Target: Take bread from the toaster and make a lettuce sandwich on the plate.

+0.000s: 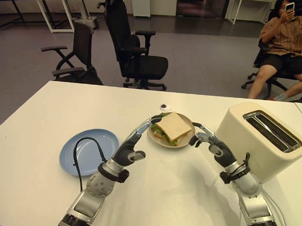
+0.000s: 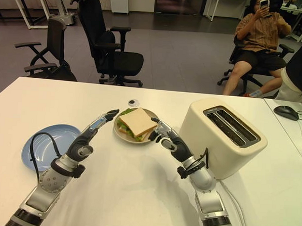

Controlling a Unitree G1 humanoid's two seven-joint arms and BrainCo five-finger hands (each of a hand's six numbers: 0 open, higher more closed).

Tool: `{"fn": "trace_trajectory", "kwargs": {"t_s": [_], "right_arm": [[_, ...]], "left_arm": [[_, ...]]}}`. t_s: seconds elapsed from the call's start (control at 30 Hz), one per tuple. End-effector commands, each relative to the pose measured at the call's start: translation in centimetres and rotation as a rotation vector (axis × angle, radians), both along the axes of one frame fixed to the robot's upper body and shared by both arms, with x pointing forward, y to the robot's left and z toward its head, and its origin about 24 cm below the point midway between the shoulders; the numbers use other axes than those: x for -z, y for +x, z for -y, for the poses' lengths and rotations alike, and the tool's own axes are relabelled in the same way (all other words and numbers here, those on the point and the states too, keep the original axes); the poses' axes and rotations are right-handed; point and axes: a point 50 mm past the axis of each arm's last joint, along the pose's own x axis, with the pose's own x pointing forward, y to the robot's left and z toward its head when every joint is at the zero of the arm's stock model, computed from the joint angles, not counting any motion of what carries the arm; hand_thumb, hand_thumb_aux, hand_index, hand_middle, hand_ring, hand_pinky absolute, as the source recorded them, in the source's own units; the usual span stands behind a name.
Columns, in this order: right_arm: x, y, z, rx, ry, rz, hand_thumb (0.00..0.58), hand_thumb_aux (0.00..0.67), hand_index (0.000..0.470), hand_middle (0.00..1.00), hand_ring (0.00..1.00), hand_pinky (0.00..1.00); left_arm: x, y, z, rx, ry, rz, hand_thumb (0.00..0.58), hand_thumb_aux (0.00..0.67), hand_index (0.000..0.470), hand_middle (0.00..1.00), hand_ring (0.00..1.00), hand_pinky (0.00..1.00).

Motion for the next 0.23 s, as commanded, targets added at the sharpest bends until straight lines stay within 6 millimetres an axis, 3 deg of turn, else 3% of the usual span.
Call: {"fn": "trace_trajectory", "kwargs": {"t_s": [0.03,0.23], "right_arm": [[0.0,0.7,0.4,-0.016,0.128,-0.027,0.000,0.000,0.000,0.00,0.00,0.00],[-0.1,0.8,1.3,-0.012,0.140,-0.002,0.000,0.000,0.000,0.00,0.00,0.00]], "left_arm": [[0.3,0.3,-0.5,-0.029,-0.025,-0.043,0.000,0.000,0.000,0.00,0.00,0.00],[0.4,0.6,-2.1,-0.077,-0.086,-0.059,0.000,0.000,0.000,0.00,0.00,0.00]]}}
